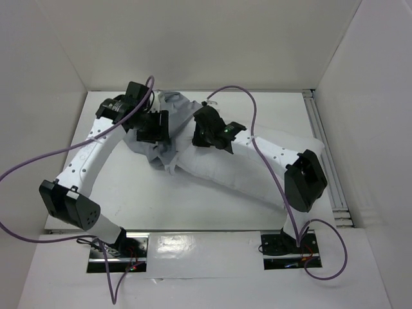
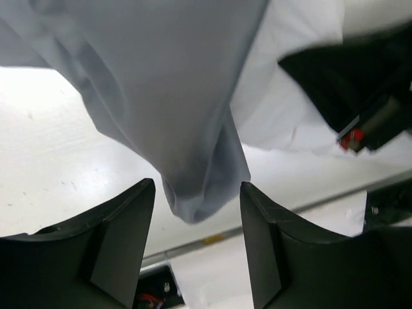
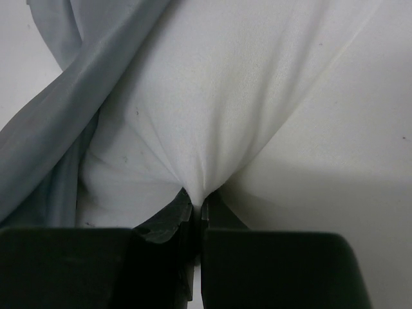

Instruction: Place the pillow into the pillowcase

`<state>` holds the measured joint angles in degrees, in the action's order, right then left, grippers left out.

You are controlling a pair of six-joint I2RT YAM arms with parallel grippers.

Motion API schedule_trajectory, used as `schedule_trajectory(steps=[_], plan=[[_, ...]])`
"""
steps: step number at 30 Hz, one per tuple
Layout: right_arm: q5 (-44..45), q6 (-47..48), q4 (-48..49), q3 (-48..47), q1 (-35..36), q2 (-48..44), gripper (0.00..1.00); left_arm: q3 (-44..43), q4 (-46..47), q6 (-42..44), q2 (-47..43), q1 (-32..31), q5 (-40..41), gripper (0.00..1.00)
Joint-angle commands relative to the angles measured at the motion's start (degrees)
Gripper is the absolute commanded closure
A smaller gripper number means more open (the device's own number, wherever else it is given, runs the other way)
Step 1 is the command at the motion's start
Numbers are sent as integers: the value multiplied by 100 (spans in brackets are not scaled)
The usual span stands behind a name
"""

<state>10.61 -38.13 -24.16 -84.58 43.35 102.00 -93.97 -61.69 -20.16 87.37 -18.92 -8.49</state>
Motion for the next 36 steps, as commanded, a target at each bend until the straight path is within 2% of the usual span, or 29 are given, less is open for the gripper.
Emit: schedule_trajectory(steps=[1, 2, 5, 10, 11, 12, 13, 14, 22, 23, 25, 28, 31, 36], plan=[[179, -45, 131, 187, -90, -277, 100, -428, 201, -224, 340, -129, 926, 32], [117, -45, 192, 239, -90, -277, 100, -481, 201, -277, 559, -243, 1320, 31], [37, -45, 193, 301, -90, -329, 100, -666, 254, -357, 868, -366, 1657, 31], [-15, 7, 193, 301, -90, -382, 100, -1060, 456, -418, 1509, -429, 1763, 30], [-15, 7, 140, 301, -90, -382, 100, -1149, 456, -357, 1598, -429, 1511, 33], [37, 59, 140, 301, -90, -382, 100, -1245, 456, -357, 1660, -429, 1404, 38], [90, 60, 88, 301, -90, -434, 100, -1498, 456, -357, 1773, -429, 1272, 80], [90, 60, 87, 301, -90, -435, 100, -1640, 456, -357, 1774, -429, 1210, 99], [230, 113, -519, 222, 436, -610, 100, -3160, 456, -357, 1441, -481, -599, 100], [231, 61, -519, 222, 576, -672, 100, -3214, 535, -452, 1440, -481, -1001, 100], [231, -2, -519, 275, 578, -724, 100, -3215, 754, -611, 1606, -551, -1268, 100], [484, -133, -414, 398, 578, -725, 100, -3215, 817, -664, 1940, -709, -1331, 100], [565, -133, -186, 459, 175, -725, 100, -3049, 685, -664, 2178, -710, -1120, 100], [512, -72, 78, 520, -405, -778, 100, -2530, 632, -612, 1600, -710, -286, 100]])
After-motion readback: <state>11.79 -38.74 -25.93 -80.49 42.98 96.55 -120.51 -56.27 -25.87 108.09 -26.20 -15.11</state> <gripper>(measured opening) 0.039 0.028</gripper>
